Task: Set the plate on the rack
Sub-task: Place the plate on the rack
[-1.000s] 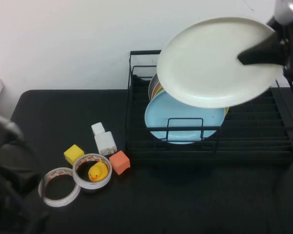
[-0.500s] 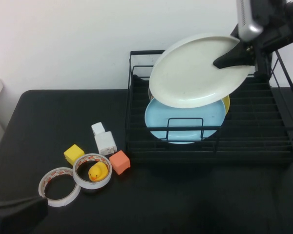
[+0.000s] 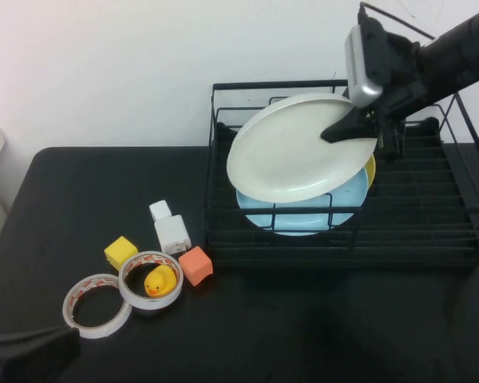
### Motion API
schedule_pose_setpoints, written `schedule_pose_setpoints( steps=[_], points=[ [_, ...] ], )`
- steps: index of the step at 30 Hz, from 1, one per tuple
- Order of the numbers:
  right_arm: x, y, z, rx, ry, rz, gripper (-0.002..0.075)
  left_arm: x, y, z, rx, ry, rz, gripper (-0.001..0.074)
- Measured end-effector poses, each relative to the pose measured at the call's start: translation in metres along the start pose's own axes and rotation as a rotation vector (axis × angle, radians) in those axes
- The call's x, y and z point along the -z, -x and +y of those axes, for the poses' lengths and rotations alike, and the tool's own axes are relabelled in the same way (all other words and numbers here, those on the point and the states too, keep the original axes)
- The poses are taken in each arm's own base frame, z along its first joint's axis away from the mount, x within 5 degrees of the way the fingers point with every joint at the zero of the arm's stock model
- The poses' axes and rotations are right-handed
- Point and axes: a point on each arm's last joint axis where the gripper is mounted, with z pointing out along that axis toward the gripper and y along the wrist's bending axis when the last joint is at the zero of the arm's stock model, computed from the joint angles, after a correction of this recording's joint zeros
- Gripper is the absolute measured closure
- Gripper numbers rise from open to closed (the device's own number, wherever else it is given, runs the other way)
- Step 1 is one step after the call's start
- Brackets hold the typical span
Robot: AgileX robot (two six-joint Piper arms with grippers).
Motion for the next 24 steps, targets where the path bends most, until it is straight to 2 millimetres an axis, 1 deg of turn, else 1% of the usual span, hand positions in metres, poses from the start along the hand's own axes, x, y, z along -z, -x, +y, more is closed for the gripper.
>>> schedule_pose_setpoints(
  steps=[4,9,11,17,24],
  points=[
    [-0.010,-0.003,0.000,-0.026,-0.006,0.015,0.0580,0.000,0.000,0.001,-0.009,0.006,-0.003,0.0735],
    [-0.014,-0.006,0.000,-0.086,-0.007,0.063,0.0580,0.000,0.000,0.001,-0.017,0.015,0.000,0.0735],
    [-0.017,-0.011,0.001,-0.111,-0.001,0.090,0.0580,0.000,0.000,0.002,-0.022,0.020,0.002,0.0735],
    [-0.018,-0.017,0.001,-0.150,0.004,0.144,0.0580,0.000,0.000,0.003,-0.039,0.037,0.003,0.0735],
    [-0.019,-0.018,0.001,-0.177,-0.003,0.144,0.0580,0.000,0.000,0.004,-0.042,0.040,0.006,0.0735]
  ],
)
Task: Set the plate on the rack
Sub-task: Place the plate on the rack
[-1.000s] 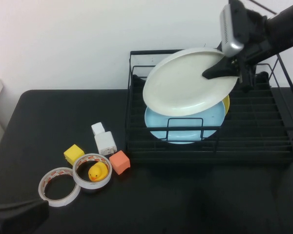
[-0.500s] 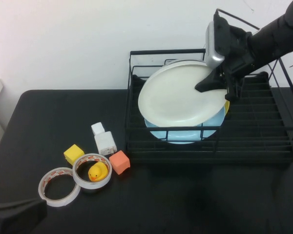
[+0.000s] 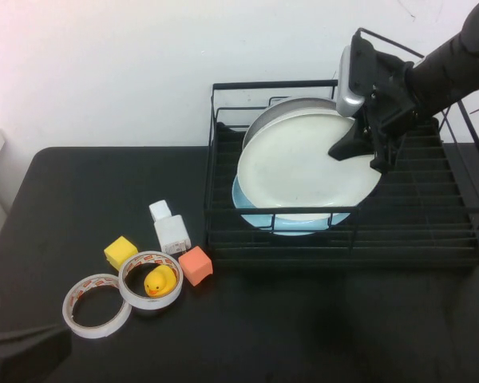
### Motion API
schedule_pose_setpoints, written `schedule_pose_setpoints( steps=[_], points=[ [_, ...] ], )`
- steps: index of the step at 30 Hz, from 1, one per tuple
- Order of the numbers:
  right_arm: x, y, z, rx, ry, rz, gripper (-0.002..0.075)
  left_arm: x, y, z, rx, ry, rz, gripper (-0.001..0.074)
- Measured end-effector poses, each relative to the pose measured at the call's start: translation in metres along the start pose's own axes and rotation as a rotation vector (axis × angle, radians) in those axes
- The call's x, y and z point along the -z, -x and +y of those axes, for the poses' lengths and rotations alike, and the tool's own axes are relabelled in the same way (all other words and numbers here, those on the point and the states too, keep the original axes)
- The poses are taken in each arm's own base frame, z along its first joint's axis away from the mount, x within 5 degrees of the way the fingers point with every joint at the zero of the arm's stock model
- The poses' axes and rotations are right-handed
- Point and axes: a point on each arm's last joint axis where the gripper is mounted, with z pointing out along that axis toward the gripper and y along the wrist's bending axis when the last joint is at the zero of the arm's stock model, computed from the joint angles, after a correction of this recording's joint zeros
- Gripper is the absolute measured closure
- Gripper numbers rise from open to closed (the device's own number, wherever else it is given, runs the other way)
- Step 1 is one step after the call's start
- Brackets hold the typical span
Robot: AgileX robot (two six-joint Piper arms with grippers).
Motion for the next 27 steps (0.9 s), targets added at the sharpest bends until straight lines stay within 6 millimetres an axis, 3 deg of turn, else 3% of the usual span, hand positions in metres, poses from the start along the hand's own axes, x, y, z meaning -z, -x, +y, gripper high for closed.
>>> schedule_pose_setpoints(
  steps=[3,9,16,27],
  points=[
    [0.000,0.001,-0.001,-0.012,-0.006,-0.013,0.0554,0.000,0.000,0.000,0.000,0.001,0.003,0.0735],
    [0.000,0.004,-0.006,-0.030,-0.065,-0.048,0.0348,0.000,-0.001,-0.001,0.017,-0.010,0.010,0.0735],
    [0.009,0.003,-0.010,-0.072,-0.105,-0.047,0.0314,0.000,-0.006,-0.001,0.044,-0.012,0.063,0.0735],
    [0.087,0.031,-0.003,-0.146,-0.226,-0.111,0.0318,0.000,-0.009,-0.001,0.059,-0.012,0.099,0.0735]
  ],
)
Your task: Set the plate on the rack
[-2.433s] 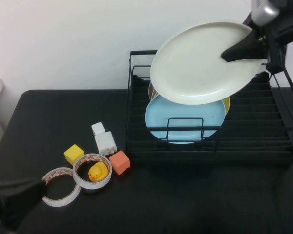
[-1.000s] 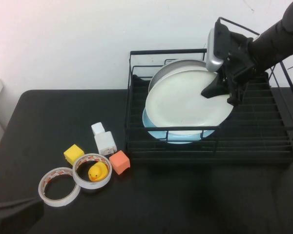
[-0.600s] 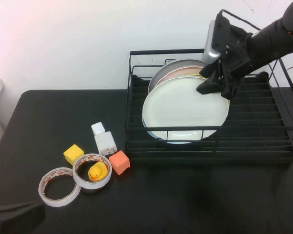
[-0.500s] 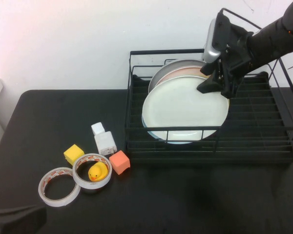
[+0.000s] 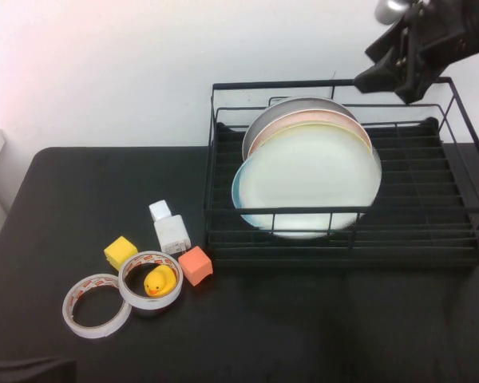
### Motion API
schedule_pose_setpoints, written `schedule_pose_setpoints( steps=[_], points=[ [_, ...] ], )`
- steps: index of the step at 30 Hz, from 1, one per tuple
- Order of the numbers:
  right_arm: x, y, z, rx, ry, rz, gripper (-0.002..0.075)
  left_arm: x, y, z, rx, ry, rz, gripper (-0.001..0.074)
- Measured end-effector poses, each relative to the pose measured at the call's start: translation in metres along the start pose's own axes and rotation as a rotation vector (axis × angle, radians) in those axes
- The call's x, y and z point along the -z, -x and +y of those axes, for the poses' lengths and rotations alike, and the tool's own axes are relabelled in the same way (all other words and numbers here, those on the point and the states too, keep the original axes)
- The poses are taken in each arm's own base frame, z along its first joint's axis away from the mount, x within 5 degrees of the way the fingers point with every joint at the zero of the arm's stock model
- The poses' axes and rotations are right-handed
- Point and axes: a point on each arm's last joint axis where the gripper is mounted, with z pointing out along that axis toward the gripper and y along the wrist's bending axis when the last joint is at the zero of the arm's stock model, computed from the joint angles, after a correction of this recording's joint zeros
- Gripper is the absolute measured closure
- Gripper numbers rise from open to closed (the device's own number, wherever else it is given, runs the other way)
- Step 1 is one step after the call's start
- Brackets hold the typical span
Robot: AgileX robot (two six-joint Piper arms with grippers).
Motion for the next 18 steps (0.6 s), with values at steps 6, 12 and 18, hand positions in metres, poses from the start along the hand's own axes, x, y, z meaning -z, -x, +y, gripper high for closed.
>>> schedule_pose_setpoints(
  steps=[6,12,18],
  points=[
    [0.007,0.002,0.004,-0.040,0.031,0.010,0.0319,0.000,-0.001,-0.001,0.016,-0.012,0.010,0.0735],
    [0.007,-0.002,0.006,-0.123,0.051,0.051,0.0419,0.000,-0.008,0.000,0.035,-0.001,0.083,0.0735],
    [0.027,0.002,0.013,-0.151,0.065,0.100,0.0657,0.010,-0.012,0.004,-0.037,0.015,0.071,0.0735]
  ],
)
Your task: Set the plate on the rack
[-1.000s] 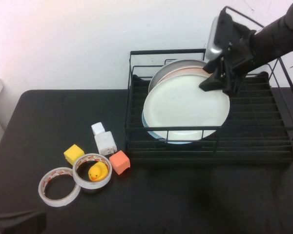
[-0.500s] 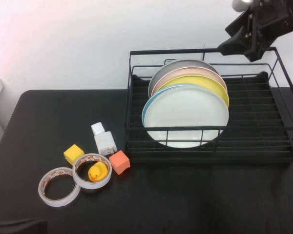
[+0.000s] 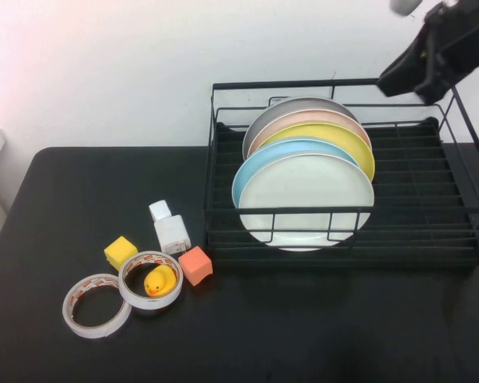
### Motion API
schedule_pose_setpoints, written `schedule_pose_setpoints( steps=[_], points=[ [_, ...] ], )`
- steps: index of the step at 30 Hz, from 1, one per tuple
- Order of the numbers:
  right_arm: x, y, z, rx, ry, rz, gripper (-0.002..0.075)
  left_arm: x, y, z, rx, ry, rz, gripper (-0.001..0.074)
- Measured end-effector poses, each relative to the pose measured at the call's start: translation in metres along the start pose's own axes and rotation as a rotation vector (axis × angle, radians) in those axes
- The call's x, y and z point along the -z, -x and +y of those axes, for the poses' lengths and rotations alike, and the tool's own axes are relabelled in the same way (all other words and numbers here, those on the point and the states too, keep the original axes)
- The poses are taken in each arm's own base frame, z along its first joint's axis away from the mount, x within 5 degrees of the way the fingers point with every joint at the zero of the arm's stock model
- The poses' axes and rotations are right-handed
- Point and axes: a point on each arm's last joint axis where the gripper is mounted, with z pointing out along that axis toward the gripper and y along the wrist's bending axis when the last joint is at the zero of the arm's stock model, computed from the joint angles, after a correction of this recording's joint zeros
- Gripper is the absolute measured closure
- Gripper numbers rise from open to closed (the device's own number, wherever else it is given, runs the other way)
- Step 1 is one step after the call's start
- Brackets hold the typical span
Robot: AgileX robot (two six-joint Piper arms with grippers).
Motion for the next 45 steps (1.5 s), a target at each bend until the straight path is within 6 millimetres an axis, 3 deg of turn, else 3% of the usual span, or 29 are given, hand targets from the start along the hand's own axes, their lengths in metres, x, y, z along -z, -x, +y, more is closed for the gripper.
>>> schedule_pose_setpoints(
  steps=[5,10,15,20,29,38,45],
  points=[
    [0.043,0.009,0.018,0.004,0.044,-0.041,0.0718,0.022,-0.007,0.004,-0.009,-0.043,-0.128,0.0735],
    [0.092,0.030,0.048,0.048,0.096,-0.199,0.0724,0.031,-0.035,0.016,0.016,-0.078,-0.221,0.0735],
    [0.147,0.050,0.090,0.148,0.067,-0.339,0.0724,0.027,-0.057,0.028,0.049,-0.095,-0.336,0.0735],
    [0.189,0.047,0.132,0.185,-0.010,-0.450,0.0724,0.012,-0.064,0.029,0.083,-0.119,-0.335,0.0735],
    [0.224,-0.005,0.200,0.165,-0.210,-0.582,0.0724,0.010,-0.065,0.027,0.108,-0.154,-0.337,0.0735],
    [0.228,-0.064,0.263,0.158,-0.226,-0.651,0.0724,0.010,-0.065,0.026,0.117,-0.160,-0.334,0.0735],
    [0.219,-0.096,0.293,0.177,-0.186,-0.640,0.0724,0.010,-0.065,0.026,0.117,-0.160,-0.334,0.0735]
  ],
)
